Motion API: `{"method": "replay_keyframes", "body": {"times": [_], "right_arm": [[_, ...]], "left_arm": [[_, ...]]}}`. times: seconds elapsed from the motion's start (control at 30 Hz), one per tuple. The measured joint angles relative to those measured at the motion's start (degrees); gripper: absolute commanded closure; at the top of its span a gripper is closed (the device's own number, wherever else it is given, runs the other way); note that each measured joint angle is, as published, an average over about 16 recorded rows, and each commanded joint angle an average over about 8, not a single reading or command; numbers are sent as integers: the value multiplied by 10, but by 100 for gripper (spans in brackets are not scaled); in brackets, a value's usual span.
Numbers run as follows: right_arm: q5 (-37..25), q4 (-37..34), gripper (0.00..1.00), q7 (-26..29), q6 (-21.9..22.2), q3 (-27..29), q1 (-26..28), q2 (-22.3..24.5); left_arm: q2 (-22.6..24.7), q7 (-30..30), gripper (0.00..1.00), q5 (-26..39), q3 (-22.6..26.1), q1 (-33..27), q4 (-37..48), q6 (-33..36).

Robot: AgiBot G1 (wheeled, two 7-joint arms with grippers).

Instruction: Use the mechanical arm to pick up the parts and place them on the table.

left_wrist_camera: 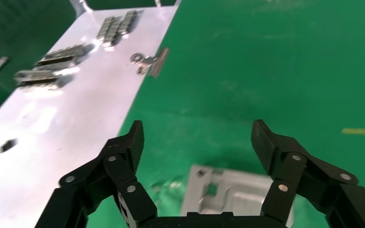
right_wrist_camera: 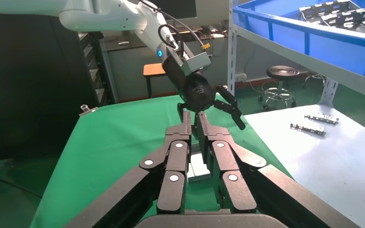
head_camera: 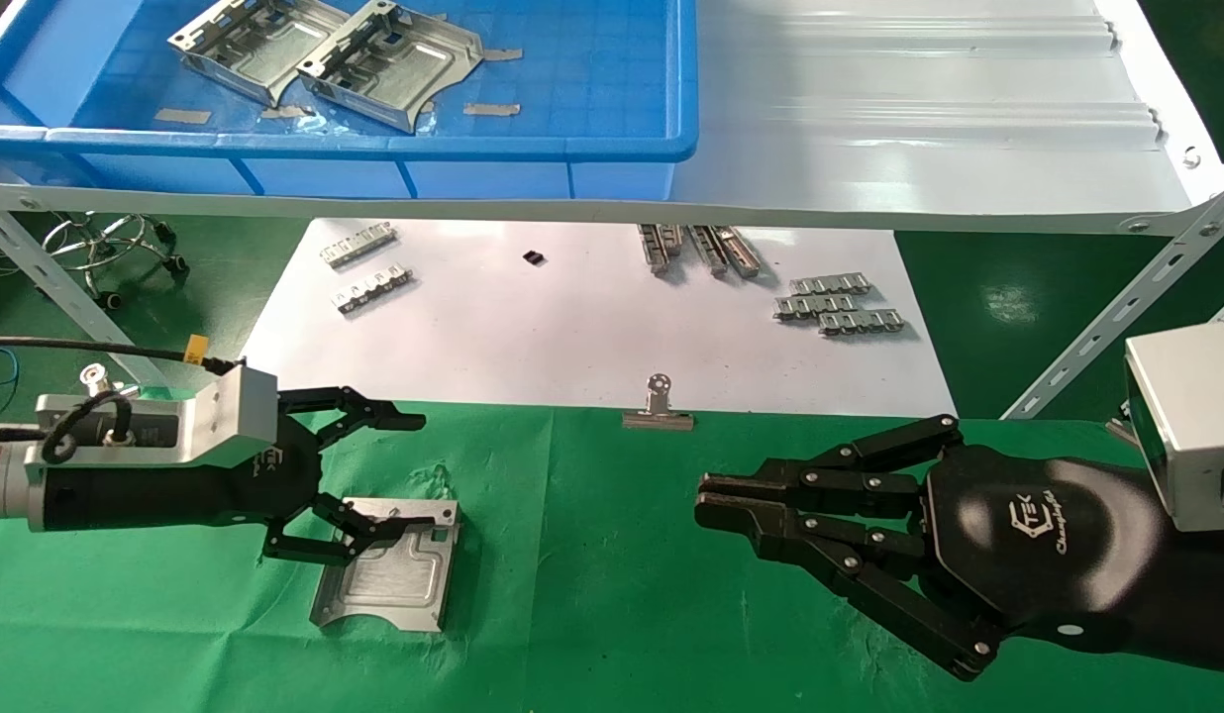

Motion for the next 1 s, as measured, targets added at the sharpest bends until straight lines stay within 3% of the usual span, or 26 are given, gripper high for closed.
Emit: {"method": "replay_keyframes", "body": {"times": [1.0], "right_arm": [[0,0,0,0,0,0,0,0]], "left_arm": [[-104,-255,0,-63,-227,196,-367,-32]]}}
